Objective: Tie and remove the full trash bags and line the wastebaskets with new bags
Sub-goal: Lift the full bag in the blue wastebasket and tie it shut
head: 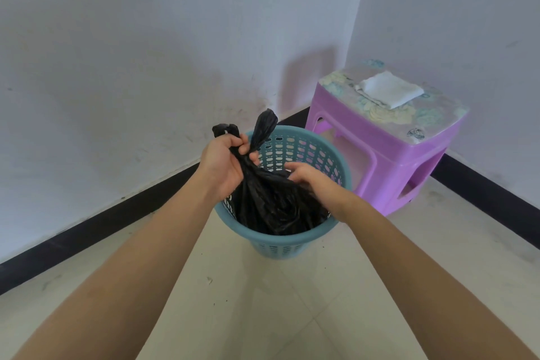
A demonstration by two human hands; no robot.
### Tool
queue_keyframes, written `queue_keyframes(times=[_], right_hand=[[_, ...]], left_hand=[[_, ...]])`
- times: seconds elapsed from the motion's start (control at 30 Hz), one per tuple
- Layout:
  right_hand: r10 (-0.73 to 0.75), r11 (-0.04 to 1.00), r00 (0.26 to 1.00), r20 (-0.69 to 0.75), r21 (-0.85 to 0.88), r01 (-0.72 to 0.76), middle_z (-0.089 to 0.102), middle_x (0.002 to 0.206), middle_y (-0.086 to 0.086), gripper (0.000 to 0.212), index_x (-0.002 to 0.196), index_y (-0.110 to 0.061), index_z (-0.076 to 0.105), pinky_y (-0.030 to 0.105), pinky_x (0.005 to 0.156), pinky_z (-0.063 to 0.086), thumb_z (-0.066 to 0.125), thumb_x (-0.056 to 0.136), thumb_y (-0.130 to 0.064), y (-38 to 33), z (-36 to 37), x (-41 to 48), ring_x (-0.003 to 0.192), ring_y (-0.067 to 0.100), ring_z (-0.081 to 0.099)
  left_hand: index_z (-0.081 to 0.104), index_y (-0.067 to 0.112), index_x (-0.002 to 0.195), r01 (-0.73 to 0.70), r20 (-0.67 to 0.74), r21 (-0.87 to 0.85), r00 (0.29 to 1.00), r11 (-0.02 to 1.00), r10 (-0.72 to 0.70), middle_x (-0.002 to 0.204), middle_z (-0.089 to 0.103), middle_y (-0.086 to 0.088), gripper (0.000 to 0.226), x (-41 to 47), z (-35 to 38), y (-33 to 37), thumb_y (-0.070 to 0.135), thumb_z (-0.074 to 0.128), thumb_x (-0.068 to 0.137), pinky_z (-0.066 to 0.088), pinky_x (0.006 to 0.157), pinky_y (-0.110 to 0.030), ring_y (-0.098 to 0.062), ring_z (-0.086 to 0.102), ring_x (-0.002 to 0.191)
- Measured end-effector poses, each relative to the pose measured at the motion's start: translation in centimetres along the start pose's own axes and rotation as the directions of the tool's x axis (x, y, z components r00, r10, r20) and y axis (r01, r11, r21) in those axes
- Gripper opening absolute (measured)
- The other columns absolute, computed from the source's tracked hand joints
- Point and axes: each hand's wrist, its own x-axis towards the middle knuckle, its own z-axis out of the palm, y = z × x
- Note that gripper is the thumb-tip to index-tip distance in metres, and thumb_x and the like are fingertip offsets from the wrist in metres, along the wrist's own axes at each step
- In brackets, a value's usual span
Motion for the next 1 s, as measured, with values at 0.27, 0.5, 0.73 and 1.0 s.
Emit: queue_keyframes(times=[0.27, 0.5, 0.73, 1.0], right_hand=[[-0.188, 0.908, 0.975, -0.121, 0.358, 0.219, 0.070, 0.115, 0.002, 0.056, 0.121, -0.020, 0.065, 0.039, 0.094, 0.054, 0.052, 0.091, -0.064, -2.5, 0.4, -0.3, 0.108, 0.022, 0.066], [0.064, 0.324, 0.972, -0.228, 0.926, 0.195, 0.067, 0.107, 0.018, 0.050, 0.114, 0.004, 0.061, 0.035, 0.088, 0.054, 0.037, 0.107, -0.039, -3.3, 0.0, 0.1, 0.105, 0.028, 0.066], [0.179, 0.224, 0.903, -0.392, 0.910, 0.350, 0.023, 0.046, -0.006, 0.037, 0.070, -0.018, 0.038, 0.022, 0.038, 0.031, 0.034, 0.106, -0.021, -3.3, -2.7, 0.1, 0.036, 0.009, 0.022], [0.354, 0.640, 0.683, -0.639, 0.698, 0.321, 0.020, 0.049, -0.005, 0.029, 0.069, -0.020, 0.027, 0.019, 0.035, 0.017, 0.034, 0.096, -0.012, 2.2, -7.8, 0.3, 0.040, 0.012, 0.018]], left_hand=[[0.045, 0.011, 0.073, 0.062, 0.139, 0.216, 0.986, 0.974, -0.094, 0.065, 0.037, -0.003, 0.019, -0.5, 0.5, -1.7, 0.007, 0.033, 0.088, 0.044, 0.063, -0.031, -0.021, 0.046, 0.058], [0.041, 0.016, 0.066, -0.045, 0.018, -0.242, 0.999, 0.969, 0.051, 0.091, 0.067, -0.015, 0.045, 0.6, 1.6, -0.9, 0.035, 0.032, 0.105, 0.047, 0.090, -0.040, -0.029, 0.062, 0.098], [0.030, 0.021, 0.062, -0.129, -0.294, -0.270, 0.955, 0.954, 0.046, 0.047, 0.020, 0.004, 0.045, 0.9, 1.5, -1.1, 0.035, 0.031, 0.105, 0.043, 0.053, -0.028, -0.014, 0.020, 0.039], [0.028, 0.021, 0.062, -0.160, -0.506, 0.112, 0.840, 0.981, 0.195, 0.043, 0.020, 0.006, 0.042, 1.0, -3.7, 0.2, 0.031, 0.036, 0.102, 0.019, 0.040, -0.021, -0.012, 0.014, 0.039]])
